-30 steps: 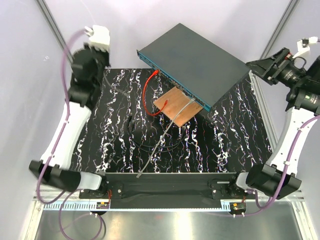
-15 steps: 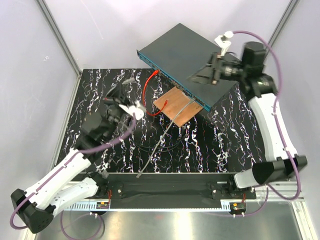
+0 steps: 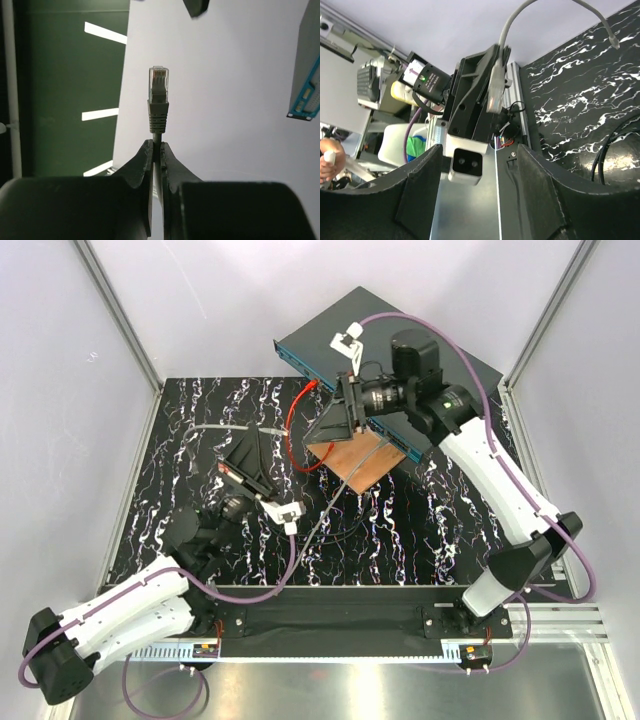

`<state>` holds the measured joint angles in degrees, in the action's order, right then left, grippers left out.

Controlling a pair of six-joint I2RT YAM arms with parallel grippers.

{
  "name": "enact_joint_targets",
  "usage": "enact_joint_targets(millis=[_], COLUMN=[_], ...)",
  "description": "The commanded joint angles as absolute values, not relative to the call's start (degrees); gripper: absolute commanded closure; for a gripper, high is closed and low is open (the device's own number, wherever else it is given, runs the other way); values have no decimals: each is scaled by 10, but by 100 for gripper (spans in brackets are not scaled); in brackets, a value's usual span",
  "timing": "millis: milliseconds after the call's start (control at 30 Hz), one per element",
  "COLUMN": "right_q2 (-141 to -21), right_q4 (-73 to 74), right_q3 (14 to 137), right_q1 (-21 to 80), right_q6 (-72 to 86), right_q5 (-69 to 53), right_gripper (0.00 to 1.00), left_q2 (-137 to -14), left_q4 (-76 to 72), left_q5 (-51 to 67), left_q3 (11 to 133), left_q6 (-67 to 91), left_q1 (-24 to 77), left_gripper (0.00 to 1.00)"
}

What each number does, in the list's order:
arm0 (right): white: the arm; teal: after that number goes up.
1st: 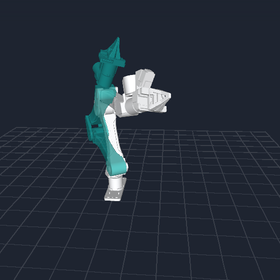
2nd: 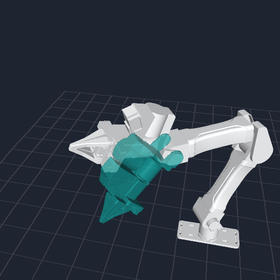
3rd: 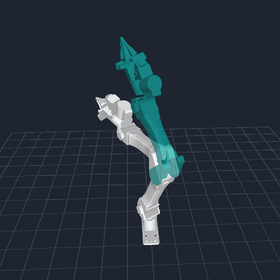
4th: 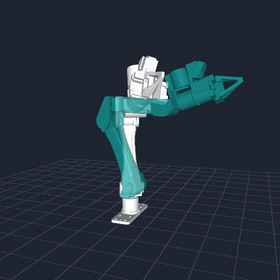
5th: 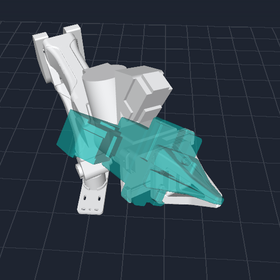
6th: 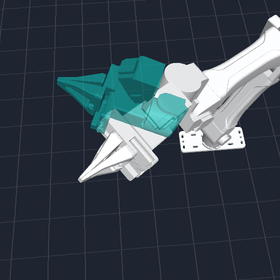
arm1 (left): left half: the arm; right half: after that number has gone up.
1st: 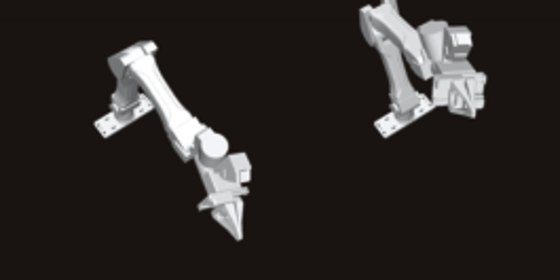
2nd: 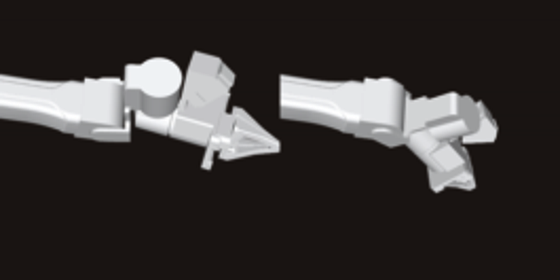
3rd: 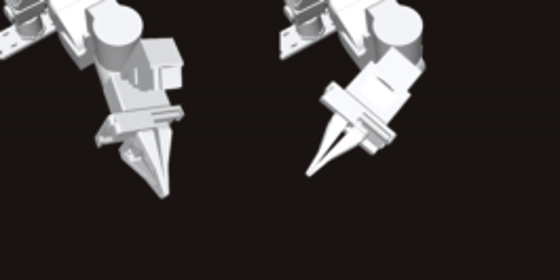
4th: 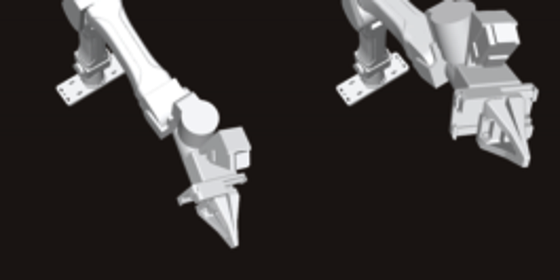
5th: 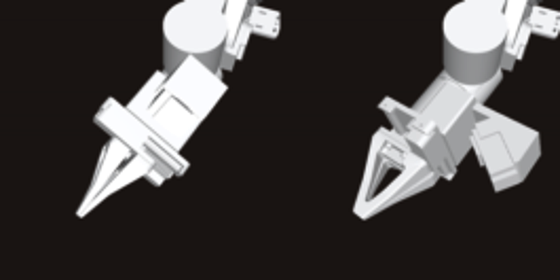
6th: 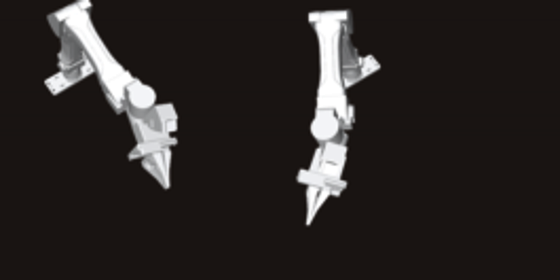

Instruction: Insert the plug into the switch port

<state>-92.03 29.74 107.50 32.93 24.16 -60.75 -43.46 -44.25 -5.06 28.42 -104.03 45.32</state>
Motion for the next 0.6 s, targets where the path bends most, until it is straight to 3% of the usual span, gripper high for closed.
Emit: enact_joint_targets(millis=[0,333,567], right_q2=[-940,-974,-980], right_q4=[299,309,295], right_q3=[1106,1134,1134], right_q1=[351,378,393], right_q6=[213,200,207], right_q5=[-602,-599,-609], right_gripper=[33,38,55], left_q2=[-429,-434,-437], left_q4=[-514,-509,-504], left_q5=[-4,17,15], left_q3=[272,266,265], left_q6=[-1096,-1100,-1094], left_q1=[466,480,483], left_gripper=[100,100,100])
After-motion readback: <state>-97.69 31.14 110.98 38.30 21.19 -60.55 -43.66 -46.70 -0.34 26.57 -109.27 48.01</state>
